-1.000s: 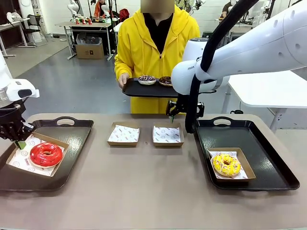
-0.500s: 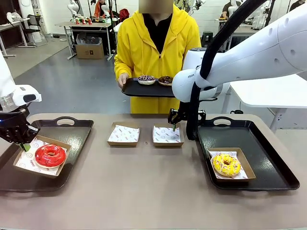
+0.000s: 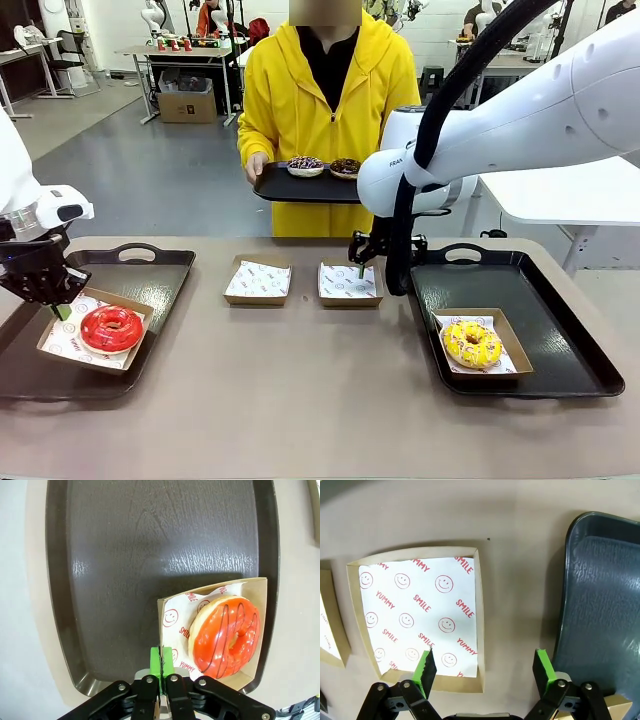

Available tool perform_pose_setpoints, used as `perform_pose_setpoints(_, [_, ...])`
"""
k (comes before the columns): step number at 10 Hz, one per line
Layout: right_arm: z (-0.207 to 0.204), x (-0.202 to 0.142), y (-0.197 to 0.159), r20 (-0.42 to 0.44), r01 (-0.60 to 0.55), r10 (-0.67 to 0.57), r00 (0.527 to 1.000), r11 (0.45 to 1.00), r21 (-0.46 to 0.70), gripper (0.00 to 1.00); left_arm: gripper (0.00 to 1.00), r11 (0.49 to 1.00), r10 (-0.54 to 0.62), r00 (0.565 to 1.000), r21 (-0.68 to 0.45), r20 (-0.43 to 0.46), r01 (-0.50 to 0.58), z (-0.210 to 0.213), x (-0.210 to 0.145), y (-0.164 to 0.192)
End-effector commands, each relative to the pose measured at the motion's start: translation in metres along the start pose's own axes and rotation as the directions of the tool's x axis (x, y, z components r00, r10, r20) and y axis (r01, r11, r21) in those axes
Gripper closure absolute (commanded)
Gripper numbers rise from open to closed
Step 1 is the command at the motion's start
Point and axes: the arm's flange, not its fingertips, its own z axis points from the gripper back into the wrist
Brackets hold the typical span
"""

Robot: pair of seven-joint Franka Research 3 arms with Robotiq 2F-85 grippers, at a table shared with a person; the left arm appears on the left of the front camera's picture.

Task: Individually package the donuts and arrange them on the tray.
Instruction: Place the picked Paper togo box on the Handle tray while simultaneously picking up another Paper togo box from the table with the other hand.

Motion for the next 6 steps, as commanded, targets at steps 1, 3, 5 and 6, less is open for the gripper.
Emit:
perform_pose_setpoints(1, [-0.0054, 0.0008, 0.0018, -0.001, -0.01, 0.011, 1.0, 0.999, 0.03, 0.0, 0.99, 1.0, -0.019, 1.0, -0.023, 0.005, 0.019, -0.0111, -0.0105, 0.0015])
perform_pose_setpoints(3, [-0.0089, 0.0036, 0.0018, -0.011, 0.0, 0.0, 1.0, 1.0, 0.028, 0.0, 0.99, 0.999, -0.021, 1.0, -0.03, -0.002, 0.021, -0.013, -0.0102, 0.0006])
perform_pose_setpoints(5, [-0.0099, 0.0047, 0.0022, -0.01, 0.006, -0.005, 1.0, 1.0, 0.02, 0.0, 0.99, 0.999, -0.026, 1.0, -0.036, -0.006, 0.025, -0.0139, -0.0105, 0.0])
perform_pose_setpoints(6, [-0.0104, 0.0052, 0.0021, -0.01, 0.008, -0.007, 1.0, 1.0, 0.017, 0.0, 0.99, 0.999, -0.028, 1.0, -0.038, -0.006, 0.028, -0.0139, -0.0107, -0.0007])
